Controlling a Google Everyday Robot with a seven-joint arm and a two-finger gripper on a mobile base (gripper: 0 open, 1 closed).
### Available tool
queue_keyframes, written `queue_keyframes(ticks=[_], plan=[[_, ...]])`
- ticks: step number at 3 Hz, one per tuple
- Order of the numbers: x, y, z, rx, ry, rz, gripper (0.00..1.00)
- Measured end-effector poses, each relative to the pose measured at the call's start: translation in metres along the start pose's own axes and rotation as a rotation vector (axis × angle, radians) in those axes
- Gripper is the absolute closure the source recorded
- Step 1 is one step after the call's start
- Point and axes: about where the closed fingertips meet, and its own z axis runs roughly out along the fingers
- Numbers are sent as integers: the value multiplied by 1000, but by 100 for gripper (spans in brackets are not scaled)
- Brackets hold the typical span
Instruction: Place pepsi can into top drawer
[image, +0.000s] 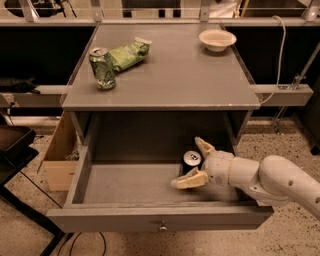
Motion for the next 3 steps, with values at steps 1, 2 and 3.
queue_keyframes(ticks=[1, 2, 3], plan=[[-36, -1, -16, -41, -12, -2, 0], [-68, -5, -33, -79, 7, 14, 0], [-106, -11, -58, -94, 24, 1, 0]])
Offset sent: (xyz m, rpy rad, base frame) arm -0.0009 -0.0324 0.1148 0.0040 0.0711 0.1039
